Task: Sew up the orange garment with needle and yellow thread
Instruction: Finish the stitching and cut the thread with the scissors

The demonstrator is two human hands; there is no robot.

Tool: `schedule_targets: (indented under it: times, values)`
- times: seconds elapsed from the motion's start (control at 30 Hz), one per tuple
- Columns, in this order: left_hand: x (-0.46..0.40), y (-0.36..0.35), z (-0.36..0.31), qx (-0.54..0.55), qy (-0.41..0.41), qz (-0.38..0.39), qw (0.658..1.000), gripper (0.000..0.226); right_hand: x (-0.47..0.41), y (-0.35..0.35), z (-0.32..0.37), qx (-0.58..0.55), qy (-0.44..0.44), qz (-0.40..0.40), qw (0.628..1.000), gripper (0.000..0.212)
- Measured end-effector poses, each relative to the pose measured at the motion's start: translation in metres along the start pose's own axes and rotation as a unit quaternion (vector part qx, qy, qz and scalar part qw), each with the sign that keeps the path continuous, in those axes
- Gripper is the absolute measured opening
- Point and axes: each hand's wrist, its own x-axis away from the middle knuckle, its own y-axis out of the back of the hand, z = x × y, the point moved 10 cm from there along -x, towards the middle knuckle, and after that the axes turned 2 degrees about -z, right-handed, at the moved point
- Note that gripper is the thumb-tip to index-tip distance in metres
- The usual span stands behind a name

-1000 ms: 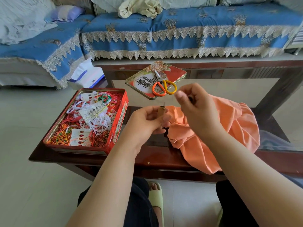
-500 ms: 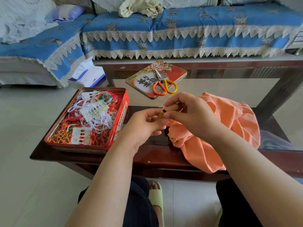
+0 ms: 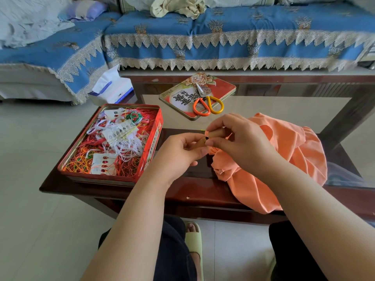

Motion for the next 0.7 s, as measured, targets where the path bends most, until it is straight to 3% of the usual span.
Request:
schedule_targets:
  times: [0.43, 0.57, 0.7]
  values:
    - [0.001, 0.003, -0.001, -0.131, -0.025, -0.016, 0.991, 0.029, 0.004, -0.016, 0.005, 0.103, 0.056, 0.046, 0.992, 0.019]
    - [0.003, 0.008, -0.009, -0.148, -0.048, -0.037, 0.987, 0.028, 0.002, -0.016, -0.003, 0.148, -0.011, 0.048, 0.988, 0.028]
    - [0.005, 0.008, -0.011, -0.191, -0.056, -0.043, 0.979, 0.025, 0.005, -0.024, -0.025, 0.17, -0.136, 0.095, 0.971, 0.056]
